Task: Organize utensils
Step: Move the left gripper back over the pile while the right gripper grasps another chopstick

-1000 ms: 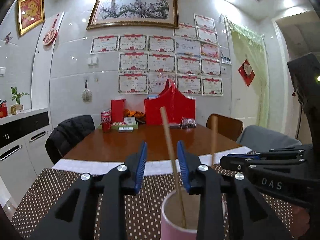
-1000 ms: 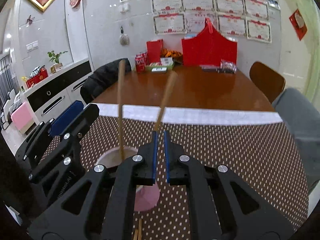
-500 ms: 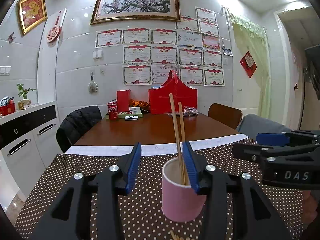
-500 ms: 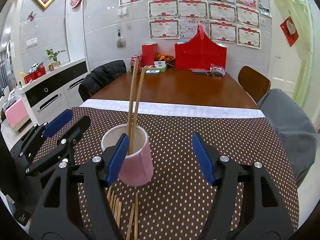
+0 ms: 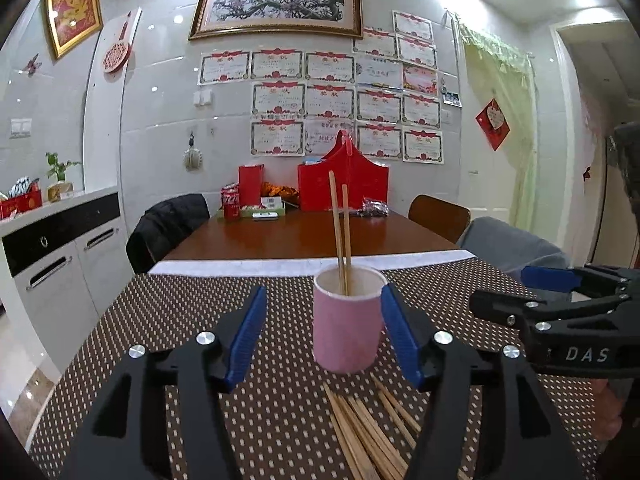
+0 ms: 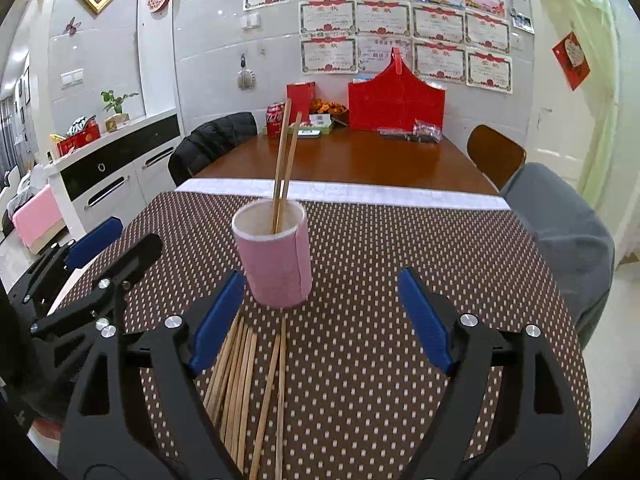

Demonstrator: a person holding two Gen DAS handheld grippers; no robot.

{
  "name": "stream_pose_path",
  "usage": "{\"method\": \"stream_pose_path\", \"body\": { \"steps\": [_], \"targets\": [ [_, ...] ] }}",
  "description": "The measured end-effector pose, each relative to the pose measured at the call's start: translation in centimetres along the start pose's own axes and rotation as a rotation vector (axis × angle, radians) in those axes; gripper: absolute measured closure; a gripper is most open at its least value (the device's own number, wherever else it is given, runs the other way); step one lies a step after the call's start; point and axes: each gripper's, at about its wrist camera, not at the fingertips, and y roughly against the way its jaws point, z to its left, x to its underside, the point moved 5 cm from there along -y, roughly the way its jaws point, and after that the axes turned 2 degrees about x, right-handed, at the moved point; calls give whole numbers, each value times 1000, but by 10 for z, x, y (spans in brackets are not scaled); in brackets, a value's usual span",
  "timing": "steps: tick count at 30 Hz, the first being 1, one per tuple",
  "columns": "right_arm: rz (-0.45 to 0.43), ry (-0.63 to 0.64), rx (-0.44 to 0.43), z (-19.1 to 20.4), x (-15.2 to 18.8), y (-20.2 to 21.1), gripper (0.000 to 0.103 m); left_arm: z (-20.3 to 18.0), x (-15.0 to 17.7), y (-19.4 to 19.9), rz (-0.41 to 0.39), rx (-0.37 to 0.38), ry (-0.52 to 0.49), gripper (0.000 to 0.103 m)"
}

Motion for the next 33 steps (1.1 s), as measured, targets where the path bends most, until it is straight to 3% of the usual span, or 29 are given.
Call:
{"method": "stream_pose_path", "body": {
  "steps": [4, 10, 23, 33],
  "targets": [
    [36, -2, -1, 0, 18, 4, 21, -1, 12, 12, 28, -7, -6, 43],
    [109, 10, 9, 1, 42, -6, 20, 0, 35, 20, 111, 45, 45, 44],
    [340, 92, 55, 9, 102, -62, 20, 17, 97, 2, 361, 5, 106, 44],
    [397, 92, 116, 5, 109, -84, 20, 21, 119, 2, 447, 11, 148, 44]
  ]
}}
